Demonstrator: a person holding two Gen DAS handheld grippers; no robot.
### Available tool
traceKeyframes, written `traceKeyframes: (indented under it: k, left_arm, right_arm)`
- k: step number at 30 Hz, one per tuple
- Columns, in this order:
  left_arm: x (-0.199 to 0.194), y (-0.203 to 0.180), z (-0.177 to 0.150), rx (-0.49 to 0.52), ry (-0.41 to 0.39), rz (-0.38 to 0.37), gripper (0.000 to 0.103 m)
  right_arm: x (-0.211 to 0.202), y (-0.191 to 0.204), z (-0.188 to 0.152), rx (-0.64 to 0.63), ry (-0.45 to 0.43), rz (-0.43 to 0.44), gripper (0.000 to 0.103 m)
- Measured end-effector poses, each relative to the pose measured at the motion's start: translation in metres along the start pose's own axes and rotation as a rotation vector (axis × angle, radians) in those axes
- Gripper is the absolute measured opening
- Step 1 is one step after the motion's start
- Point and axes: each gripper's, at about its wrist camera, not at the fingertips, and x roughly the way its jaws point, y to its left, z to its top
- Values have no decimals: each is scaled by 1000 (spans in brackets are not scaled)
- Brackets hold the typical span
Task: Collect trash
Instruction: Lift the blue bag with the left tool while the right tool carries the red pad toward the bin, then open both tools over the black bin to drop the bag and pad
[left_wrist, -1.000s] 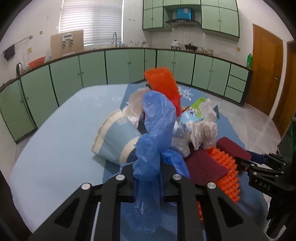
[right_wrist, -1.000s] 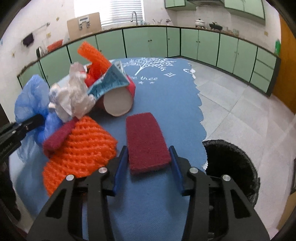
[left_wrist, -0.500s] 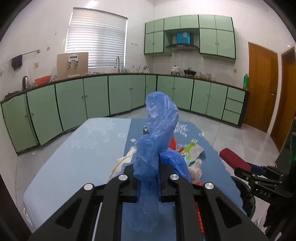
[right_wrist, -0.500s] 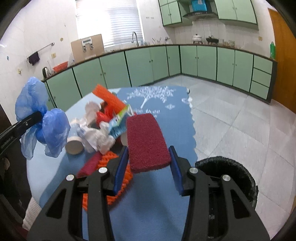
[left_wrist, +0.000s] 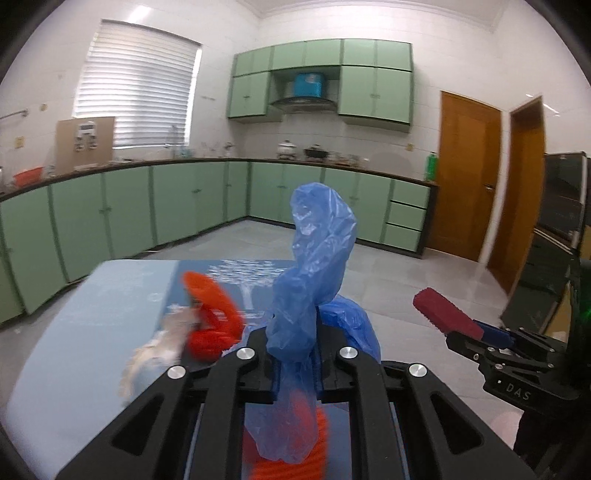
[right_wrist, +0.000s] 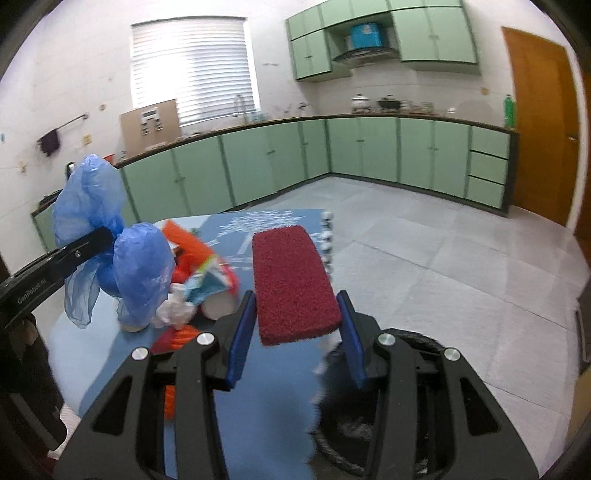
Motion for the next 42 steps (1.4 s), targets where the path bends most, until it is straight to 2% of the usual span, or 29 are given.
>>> traceKeyframes:
  k: [11, 20, 26, 28, 31, 33, 34, 37, 38, 42]
  left_arm:
    - [60, -78, -10, 42, 67, -173, 13]
    - [123, -129, -26, 61, 152, -257, 13]
    - [147, -148, -39, 78, 206, -286, 14]
    - [156, -154, -44, 74, 236, -303, 20]
    - [162, -158, -47, 75, 260, -323, 34]
    - [162, -158, -46, 71, 266, -338, 54]
    - [160, -156, -46, 63, 262, -343, 58]
    - [155, -151, -44, 62, 248, -339, 61]
    - [153, -148, -42, 60, 244, -338, 64]
    - [135, -127, -34, 51, 204, -292, 69]
  right_arm:
    - [-5, -90, -21, 100, 16, -191, 43]
    - [19, -147, -58, 176, 82, -268, 43]
    - [43, -172, -71, 212, 138, -291, 45]
    - [51, -176, -73, 212, 163, -299, 46]
    - [58, -185, -77, 222, 181, -318, 53]
    - [57, -187, -79, 229, 180, -327, 58]
    - [56, -187, -80, 233, 180, -332, 60]
    - [51, -187, -81, 236, 174, -348, 67]
    - [48, -185, -80, 239, 169, -353, 73]
    - [38, -173, -70, 238, 132, -352, 85]
